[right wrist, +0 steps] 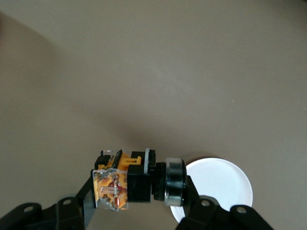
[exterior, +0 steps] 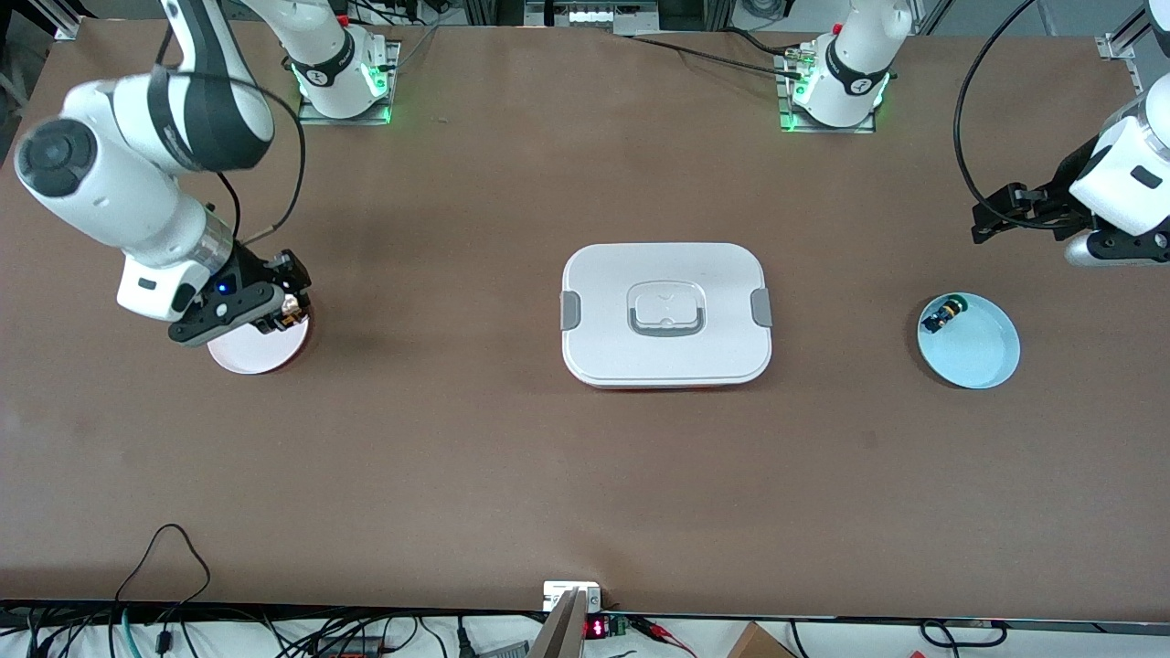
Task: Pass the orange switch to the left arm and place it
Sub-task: 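Lift the orange switch with the right gripper and carry it above the box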
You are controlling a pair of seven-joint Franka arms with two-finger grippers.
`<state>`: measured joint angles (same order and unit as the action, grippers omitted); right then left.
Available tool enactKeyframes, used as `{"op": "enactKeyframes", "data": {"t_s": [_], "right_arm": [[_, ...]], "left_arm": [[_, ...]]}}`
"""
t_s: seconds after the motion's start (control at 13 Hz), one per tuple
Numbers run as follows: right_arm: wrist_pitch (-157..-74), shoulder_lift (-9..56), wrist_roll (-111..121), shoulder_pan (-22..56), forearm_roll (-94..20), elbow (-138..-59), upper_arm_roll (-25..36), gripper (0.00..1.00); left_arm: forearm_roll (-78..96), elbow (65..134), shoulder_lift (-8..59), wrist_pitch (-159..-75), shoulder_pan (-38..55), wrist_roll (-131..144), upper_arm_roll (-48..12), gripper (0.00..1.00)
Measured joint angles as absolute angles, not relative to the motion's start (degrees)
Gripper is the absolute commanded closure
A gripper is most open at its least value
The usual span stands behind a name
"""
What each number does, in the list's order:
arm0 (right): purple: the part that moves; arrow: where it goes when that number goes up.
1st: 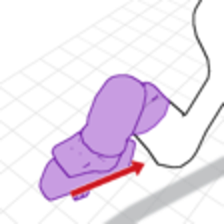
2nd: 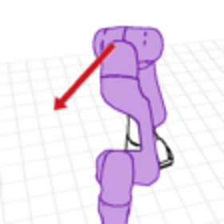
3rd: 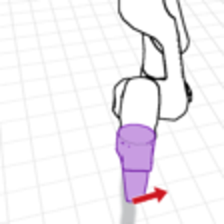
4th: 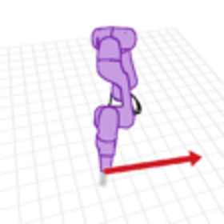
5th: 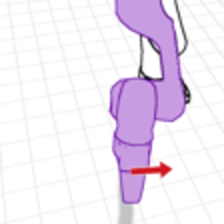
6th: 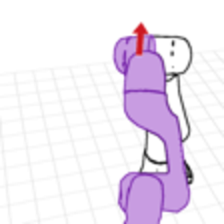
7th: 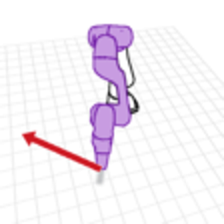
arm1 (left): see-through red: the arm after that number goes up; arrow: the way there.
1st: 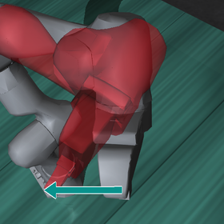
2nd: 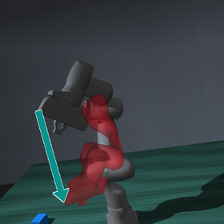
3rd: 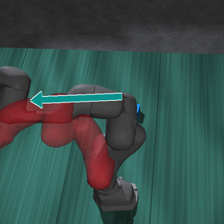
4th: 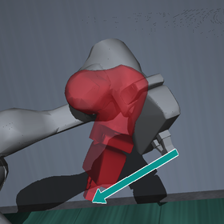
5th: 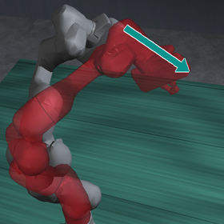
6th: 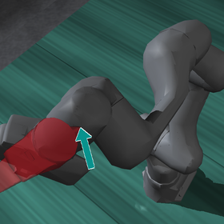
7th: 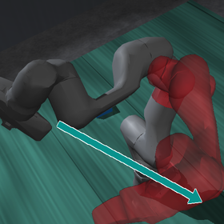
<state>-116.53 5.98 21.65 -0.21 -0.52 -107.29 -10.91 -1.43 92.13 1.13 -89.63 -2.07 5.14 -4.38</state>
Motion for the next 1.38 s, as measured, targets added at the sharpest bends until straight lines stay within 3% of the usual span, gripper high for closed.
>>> {"op": "enactKeyframes", "data": {"t_s": [0.15,0.54,0.85,1.38], "right_arm": [[-113.0,5.2,23.2,-0.1,-3.7,-103.0,-12.4,1.0],[-112.8,5.3,25.0,2.2,-17.4,-99.6,-13.6,1.0],[-117.2,5.4,28.0,9.3,-18.7,-98.6,-15.3,1.0],[-124.6,5.3,34.4,12.1,-36.5,-97.1,-25.3,1.0]], "left_arm": [[-1.4,92.1,1.1,-89.6,-2.2,5.1,-4.3,0.0],[0.8,92.1,1.3,-86.7,-2.1,5.1,-4.6,0.0],[9.8,92.1,2.0,-81.7,-2.1,5.1,-4.6,0.0],[40.0,92.3,3.9,-68.1,-8.6,5.1,-4.3,0.0]]}}
